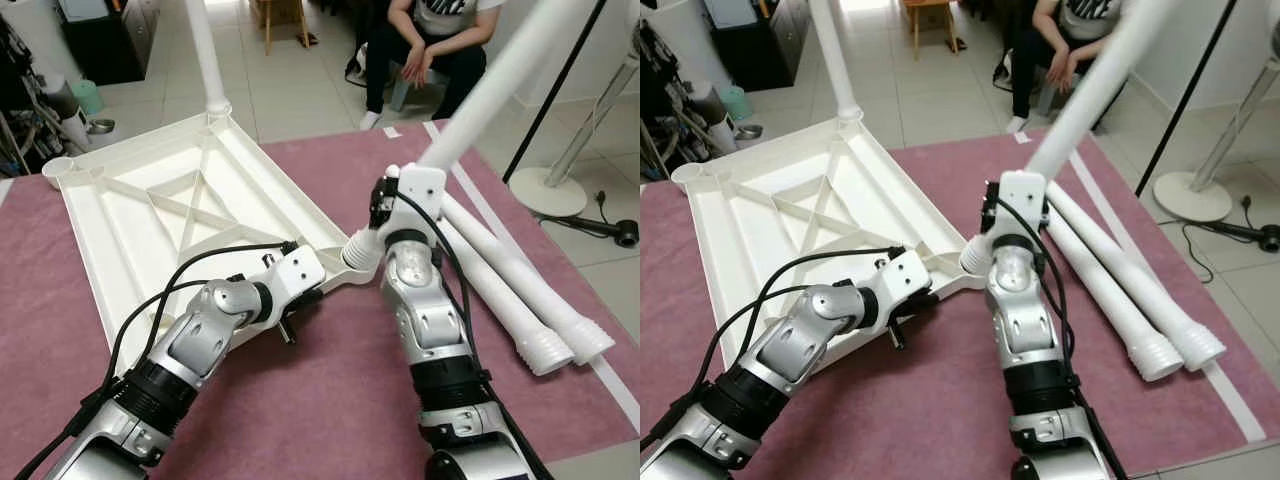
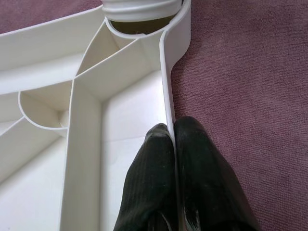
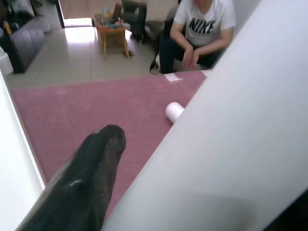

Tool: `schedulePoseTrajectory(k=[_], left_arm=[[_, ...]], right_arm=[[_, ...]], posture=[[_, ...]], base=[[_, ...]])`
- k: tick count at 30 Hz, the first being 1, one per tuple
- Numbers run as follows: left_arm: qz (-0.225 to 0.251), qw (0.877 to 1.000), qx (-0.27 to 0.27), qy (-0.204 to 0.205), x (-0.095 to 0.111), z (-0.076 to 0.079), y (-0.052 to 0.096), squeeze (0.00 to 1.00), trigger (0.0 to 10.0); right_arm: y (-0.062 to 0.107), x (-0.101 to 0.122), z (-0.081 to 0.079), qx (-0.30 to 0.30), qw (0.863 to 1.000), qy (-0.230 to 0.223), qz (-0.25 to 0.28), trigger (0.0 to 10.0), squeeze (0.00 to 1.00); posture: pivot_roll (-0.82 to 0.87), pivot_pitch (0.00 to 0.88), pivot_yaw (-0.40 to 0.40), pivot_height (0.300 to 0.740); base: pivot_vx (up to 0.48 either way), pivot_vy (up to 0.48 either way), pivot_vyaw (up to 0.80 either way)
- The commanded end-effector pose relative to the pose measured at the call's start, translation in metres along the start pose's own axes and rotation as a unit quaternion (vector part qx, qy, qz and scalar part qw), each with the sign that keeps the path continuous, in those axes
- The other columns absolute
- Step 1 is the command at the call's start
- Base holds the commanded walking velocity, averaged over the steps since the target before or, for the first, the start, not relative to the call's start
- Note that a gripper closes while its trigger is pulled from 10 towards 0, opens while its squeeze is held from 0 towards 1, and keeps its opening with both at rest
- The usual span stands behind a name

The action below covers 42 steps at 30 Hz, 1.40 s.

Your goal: Building children table

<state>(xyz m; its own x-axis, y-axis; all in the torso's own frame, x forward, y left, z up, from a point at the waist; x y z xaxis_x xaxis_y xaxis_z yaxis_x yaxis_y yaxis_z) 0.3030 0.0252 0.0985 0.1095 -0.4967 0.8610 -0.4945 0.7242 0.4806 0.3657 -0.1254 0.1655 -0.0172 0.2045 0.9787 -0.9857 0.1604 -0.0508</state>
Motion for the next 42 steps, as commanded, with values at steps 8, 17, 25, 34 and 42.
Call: schedulePoseTrajectory(k=[8, 17, 25, 34, 42], left_arm=[[-0.006, 1.000, -0.011, -0.007, -0.001, 0.004, -0.001, 0.00, 0.0], [-0.006, 1.000, -0.011, -0.007, -0.001, 0.004, -0.002, 0.00, 0.0], [-0.006, 1.000, -0.010, -0.007, -0.001, 0.004, -0.001, 0.00, 0.0], [-0.006, 1.000, -0.010, -0.008, -0.001, 0.004, -0.001, 0.00, 0.0], [-0.009, 1.000, -0.011, -0.010, -0.002, 0.002, 0.001, 0.00, 0.0]], right_arm=[[0.001, -0.010, -0.012, 0.058, 0.998, 0.011, -0.011, 2.0, 0.00], [-0.001, -0.007, -0.011, 0.078, 0.997, 0.019, 0.005, 0.0, 0.00], [0.014, -0.008, -0.028, 0.213, 0.977, 0.006, 0.018, 2.1, 0.00], [0.035, -0.023, -0.026, 0.306, 0.951, 0.030, 0.028, 10.0, 0.00], [0.046, -0.033, -0.012, 0.365, 0.930, -0.025, 0.030, 10.0, 0.00]], posture=[[-0.04, 0.000, 0.102, 0.740], [-0.04, 0.000, 0.101, 0.740], [-0.04, 0.000, 0.101, 0.740], [-0.04, 0.000, 0.105, 0.740], [-0.03, 0.000, 0.125, 0.740]], base=[[0.000, 0.000, 0.00], [0.000, 0.000, 0.00], [0.000, 0.000, 0.00], [0.000, 0.000, 0.00], [0.000, 0.000, 0.00]])
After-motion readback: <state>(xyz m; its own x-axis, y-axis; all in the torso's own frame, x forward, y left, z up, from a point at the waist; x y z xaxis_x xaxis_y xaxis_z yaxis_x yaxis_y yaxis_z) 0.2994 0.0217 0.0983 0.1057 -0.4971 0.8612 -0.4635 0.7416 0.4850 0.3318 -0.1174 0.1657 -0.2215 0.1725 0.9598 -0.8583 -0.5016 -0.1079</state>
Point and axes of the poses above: a point about 5 cm out from each wrist's last joint towards the gripper, its own y axis pointing back from the gripper into the wrist, its own x axis along the axis of the wrist's last joint, z = x × y, the point moved 4 cm from there along -y, pointing out of the wrist towards the gripper, and after that the axes turned 7 degrees about y, right-handed, at the moved point
